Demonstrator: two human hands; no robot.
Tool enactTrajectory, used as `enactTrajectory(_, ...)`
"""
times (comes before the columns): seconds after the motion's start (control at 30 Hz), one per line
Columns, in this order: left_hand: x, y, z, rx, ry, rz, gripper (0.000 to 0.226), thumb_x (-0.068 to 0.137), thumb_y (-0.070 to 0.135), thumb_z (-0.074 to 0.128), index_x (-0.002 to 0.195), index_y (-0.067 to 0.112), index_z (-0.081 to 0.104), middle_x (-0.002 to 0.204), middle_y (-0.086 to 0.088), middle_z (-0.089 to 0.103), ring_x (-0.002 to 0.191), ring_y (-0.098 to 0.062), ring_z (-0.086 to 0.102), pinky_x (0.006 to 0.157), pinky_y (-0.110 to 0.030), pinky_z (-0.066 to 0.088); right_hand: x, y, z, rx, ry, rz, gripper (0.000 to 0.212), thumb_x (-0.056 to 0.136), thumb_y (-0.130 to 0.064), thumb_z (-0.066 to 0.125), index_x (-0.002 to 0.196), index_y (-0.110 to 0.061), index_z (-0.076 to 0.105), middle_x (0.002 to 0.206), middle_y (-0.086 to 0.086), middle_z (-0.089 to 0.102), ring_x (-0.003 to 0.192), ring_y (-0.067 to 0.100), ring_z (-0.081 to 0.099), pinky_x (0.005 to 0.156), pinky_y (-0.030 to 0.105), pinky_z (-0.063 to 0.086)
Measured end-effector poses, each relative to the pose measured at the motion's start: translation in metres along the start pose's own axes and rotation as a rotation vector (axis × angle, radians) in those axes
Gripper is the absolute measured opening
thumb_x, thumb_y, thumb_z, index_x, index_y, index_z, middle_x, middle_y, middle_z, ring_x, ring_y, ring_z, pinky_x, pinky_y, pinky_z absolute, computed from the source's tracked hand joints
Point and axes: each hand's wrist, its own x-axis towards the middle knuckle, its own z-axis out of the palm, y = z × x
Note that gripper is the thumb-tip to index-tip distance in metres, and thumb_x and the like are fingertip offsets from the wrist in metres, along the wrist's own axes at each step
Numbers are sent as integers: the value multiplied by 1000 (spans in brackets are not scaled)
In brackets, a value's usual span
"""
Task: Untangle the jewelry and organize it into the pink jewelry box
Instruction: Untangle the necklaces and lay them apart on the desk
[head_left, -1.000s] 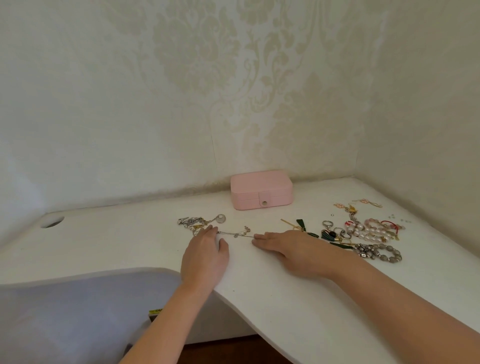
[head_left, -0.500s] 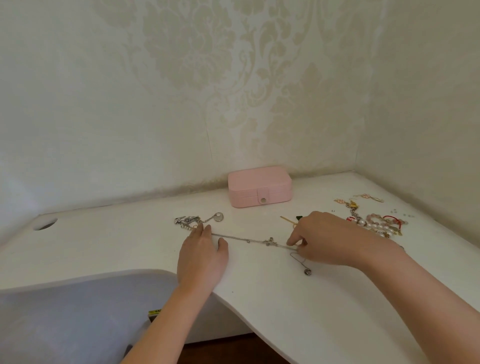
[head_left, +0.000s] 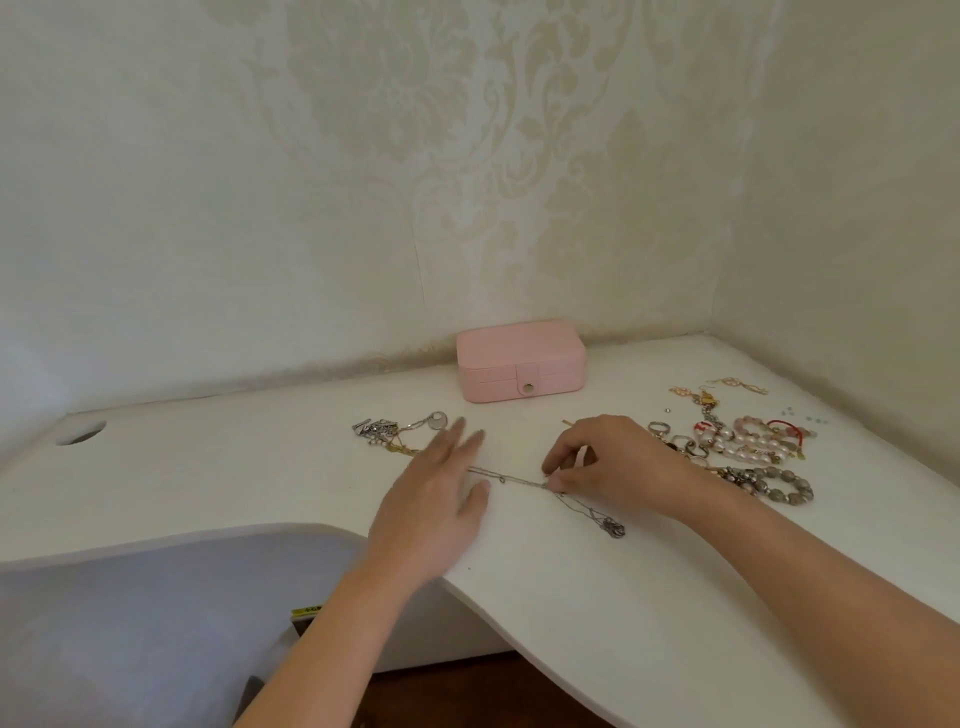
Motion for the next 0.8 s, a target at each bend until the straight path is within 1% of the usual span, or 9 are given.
enactTrajectory(0.07, -12, 11, 2, 23, -115, 127, 53, 97, 49, 34, 146, 45, 14, 155, 24, -6, 143, 1, -3, 114, -23, 5, 4, 3, -2, 38, -8, 19, 9, 77, -25, 76, 84, -25, 72, 74, -14, 61, 53, -11, 50, 53, 5, 37)
enactTrajectory(0.17, -28, 27, 9, 87, -184, 229, 60, 90, 66, 25, 144, 51, 6, 151, 23, -17, 142, 0, -14, 115, -24, -9, 6, 6, -6, 46, -8, 28, 5, 79, -25, 74, 84, -25, 73, 71, -16, 61, 53, -10, 49, 53, 5, 36)
enactTrajectory(0.33, -36, 42, 13, 108, -276, 249, 65, 86, 72, 24, 144, 53, 2, 154, 14, -23, 140, -3, -25, 117, -34, -12, 8, 8, -5, 22, -10, 11, 4, 82, -25, 71, 84, -27, 72, 73, -14, 60, 53, -8, 47, 52, 6, 35)
enactTrajectory(0.5, -34, 49, 10, 156, -363, 254, 69, 86, 73, 21, 146, 48, -1, 156, 10, -20, 140, -6, -26, 117, -38, -13, 8, 11, -4, 16, 29, 20, 9, 79, -19, 73, 88, -18, 73, 72, -14, 59, 54, -10, 50, 54, 2, 36)
enactTrajectory(0.57, -38, 50, 7, 141, -407, 289, 67, 86, 73, 21, 145, 51, -3, 156, 13, -19, 140, -5, -26, 116, -38, -15, 6, 11, -6, -33, 70, 16, 10, 82, -15, 70, 92, -14, 73, 74, -13, 60, 60, -6, 50, 57, 1, 37)
enactTrajectory(0.63, -46, 49, 4, 118, -427, 334, 64, 87, 73, 22, 142, 55, -4, 155, 16, -18, 140, -4, -26, 115, -36, -17, 6, 11, -9, -129, 75, 7, 13, 86, -12, 65, 97, -12, 72, 88, -5, 65, 71, -1, 53, 60, 3, 37)
enactTrajectory(0.67, -51, 48, 2, 104, -429, 346, 62, 87, 72, 22, 141, 57, -3, 155, 18, -17, 140, -3, -26, 115, -35, -18, 6, 10, -10, -183, 62, 6, 16, 87, -11, 62, 101, -12, 71, 98, -1, 67, 82, 5, 58, 63, 5, 37)
enactTrajectory(0.73, -59, 42, -1, 59, -415, 351, 59, 87, 71, 27, 140, 60, 3, 154, 21, -15, 139, 1, -25, 115, -32, -17, 7, 10, -13, -274, 33, 23, 22, 90, -10, 57, 108, -12, 69, 112, 3, 66, 101, 15, 59, 74, 11, 37)
enactTrajectory(0.8, -64, 37, -6, -14, -408, 338, 56, 87, 69, 36, 138, 60, 16, 155, 24, -9, 138, 7, -21, 116, -28, -14, 8, 12, -16, -325, 22, 35, 24, 92, -9, 54, 111, -12, 67, 116, 4, 64, 106, 17, 58, 82, 18, 39)
